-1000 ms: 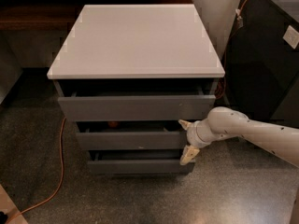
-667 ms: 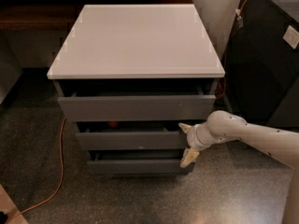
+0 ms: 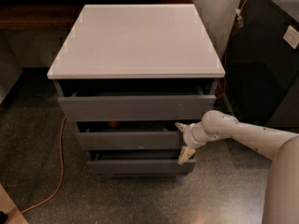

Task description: Pick apple from middle drawer and place on counter

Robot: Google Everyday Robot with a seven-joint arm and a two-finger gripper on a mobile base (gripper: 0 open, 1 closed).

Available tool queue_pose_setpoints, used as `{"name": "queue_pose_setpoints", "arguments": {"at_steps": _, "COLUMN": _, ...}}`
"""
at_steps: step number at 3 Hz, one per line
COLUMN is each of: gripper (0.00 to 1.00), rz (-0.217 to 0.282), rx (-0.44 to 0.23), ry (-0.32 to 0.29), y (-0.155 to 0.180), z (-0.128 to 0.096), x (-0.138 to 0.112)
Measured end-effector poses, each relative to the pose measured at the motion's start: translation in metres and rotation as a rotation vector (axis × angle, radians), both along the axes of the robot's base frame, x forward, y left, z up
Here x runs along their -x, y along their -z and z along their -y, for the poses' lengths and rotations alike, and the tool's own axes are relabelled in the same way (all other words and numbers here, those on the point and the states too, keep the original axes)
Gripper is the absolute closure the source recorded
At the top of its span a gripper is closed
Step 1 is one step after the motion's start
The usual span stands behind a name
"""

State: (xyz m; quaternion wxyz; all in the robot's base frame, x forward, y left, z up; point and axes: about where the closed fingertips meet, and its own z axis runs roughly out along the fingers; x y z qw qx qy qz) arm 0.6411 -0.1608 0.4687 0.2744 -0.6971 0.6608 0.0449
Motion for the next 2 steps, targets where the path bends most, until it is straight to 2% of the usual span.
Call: {"name": "queue_pose_setpoints", "arguments": {"at_steps": 2, "gripper": 0.00, "rz": 0.041, "rx": 0.017, "ry": -0.014, "y": 0.027, "z": -0.002, "x": -0.028}}
